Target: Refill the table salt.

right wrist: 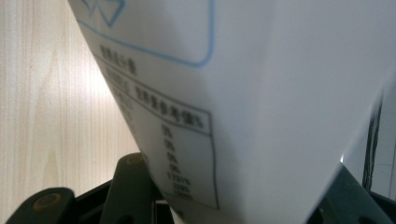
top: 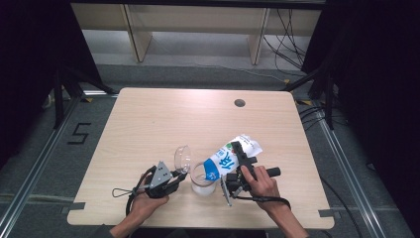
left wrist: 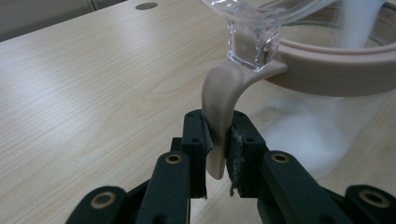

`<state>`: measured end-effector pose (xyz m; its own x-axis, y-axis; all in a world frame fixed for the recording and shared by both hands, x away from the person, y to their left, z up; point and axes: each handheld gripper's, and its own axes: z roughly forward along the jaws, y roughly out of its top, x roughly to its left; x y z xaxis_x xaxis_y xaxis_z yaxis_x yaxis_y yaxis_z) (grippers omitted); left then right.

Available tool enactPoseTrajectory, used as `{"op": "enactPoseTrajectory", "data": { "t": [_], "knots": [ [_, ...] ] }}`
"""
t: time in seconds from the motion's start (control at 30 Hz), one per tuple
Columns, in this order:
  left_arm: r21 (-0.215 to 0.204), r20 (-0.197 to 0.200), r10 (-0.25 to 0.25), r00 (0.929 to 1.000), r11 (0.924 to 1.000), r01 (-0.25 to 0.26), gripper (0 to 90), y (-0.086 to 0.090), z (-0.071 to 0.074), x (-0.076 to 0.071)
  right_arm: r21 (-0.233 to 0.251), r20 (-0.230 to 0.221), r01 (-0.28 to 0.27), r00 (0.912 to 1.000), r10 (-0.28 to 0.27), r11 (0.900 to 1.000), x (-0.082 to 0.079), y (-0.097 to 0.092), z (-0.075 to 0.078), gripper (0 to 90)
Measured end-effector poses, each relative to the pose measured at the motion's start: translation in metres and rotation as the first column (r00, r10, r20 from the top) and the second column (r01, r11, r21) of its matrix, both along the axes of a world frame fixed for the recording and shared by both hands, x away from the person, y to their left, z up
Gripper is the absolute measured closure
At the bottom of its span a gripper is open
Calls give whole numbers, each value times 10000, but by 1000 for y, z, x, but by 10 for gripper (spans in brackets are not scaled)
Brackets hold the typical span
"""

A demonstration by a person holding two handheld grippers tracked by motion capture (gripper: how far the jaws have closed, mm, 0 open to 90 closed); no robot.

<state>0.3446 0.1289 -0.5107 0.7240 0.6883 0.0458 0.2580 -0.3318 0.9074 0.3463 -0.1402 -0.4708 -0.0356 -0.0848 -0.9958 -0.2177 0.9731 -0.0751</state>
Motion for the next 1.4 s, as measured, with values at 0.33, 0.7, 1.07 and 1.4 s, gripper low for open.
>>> {"op": "enactPoseTrajectory", "data": {
  "t": [0.33, 0.7, 1.07, 1.4],
  "knots": [
    [13, 4, 4, 10000, 10000, -4, 778, 0, 0, 0, 143, -98, -162, 9998, 163, 9998, 2, 0, -2, 557],
    [4, 6, 9, 10000, 10000, -9, 777, 0, 0, 0, 685, -402, 45, 9992, -17, 9976, 1, -1, -6, 561],
    [13, 5, 10, 10000, 10000, -10, 778, 0, 0, 0, 686, -407, 48, 9992, -20, 9976, 1, -1, -6, 564],
    [-2, -11, -8, 10000, 10000, 8, 778, 0, 0, 0, -22, -136, -355, 9993, 354, 9994, 3, 1, 0, 565]
  ]
}}
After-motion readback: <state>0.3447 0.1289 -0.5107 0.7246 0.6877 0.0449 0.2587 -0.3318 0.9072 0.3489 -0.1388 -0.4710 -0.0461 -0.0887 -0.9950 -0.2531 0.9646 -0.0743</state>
